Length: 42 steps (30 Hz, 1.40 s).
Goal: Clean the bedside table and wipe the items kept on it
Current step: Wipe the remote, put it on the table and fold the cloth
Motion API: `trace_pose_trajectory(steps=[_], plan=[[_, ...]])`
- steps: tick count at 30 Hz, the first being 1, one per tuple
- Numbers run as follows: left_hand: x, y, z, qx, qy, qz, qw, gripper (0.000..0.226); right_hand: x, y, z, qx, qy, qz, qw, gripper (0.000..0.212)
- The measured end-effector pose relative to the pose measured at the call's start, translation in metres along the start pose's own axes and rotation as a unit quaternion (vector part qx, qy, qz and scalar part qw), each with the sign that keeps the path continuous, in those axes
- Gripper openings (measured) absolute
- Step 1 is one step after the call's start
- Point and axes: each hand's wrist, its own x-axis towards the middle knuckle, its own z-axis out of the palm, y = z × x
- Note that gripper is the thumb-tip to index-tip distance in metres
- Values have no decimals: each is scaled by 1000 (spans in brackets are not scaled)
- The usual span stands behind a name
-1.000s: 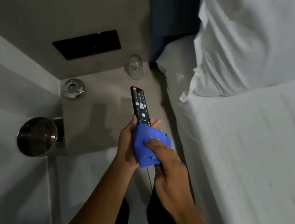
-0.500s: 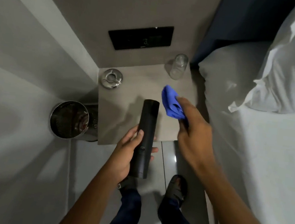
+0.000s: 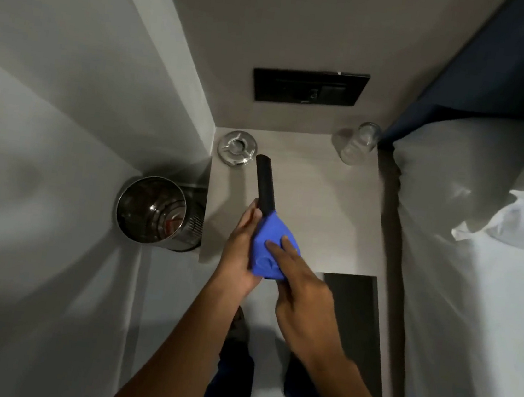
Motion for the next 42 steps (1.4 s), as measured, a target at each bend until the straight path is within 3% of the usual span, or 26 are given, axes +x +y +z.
trace_pose_trajectory(steps=[3, 6, 10, 13, 16, 22, 24, 25, 27, 30, 33, 36, 42], plan=[[26, -21, -2, 110, 54, 16, 992, 56, -15, 21, 1, 19, -20, 63, 998, 61], [55, -45, 3, 258, 119, 45, 958, 67, -12, 48, -7, 17, -32, 107, 994, 54], [90, -65, 16, 469, 214, 152, 843, 38, 6, 78, -31, 30, -30, 157, 987, 47], [110, -72, 30, 531, 248, 189, 788, 37, 23, 99, -53, 22, -37, 148, 988, 39], [137, -87, 33, 585, 256, 180, 748, 52, 31, 114, -67, 30, -30, 157, 987, 38], [164, -102, 31, 599, 277, 164, 733, 60, 30, 132, -80, 34, 7, 159, 987, 28], [157, -100, 30, 604, 279, 202, 719, 61, 32, 134, -78, 65, 18, 187, 980, 23], [150, -98, 30, 595, 264, 234, 722, 61, 33, 133, -77, 97, 21, 208, 973, 20], [124, -89, 31, 538, 205, 245, 780, 49, 35, 125, -71, 210, 33, 253, 944, 15], [61, -74, 21, 426, 115, 124, 889, 32, 37, 104, -58, 381, 73, 323, 863, 19], [-9, -61, -16, 276, 97, -41, 955, 47, 32, 78, -37, 413, 55, 335, 845, 29], [-69, -50, -54, 134, 83, -66, 985, 51, 21, 52, -7, 411, 15, 327, 851, 30], [-167, -23, -138, 33, 181, 105, 977, 18, -23, -47, 72, 391, -142, 199, 887, 38]])
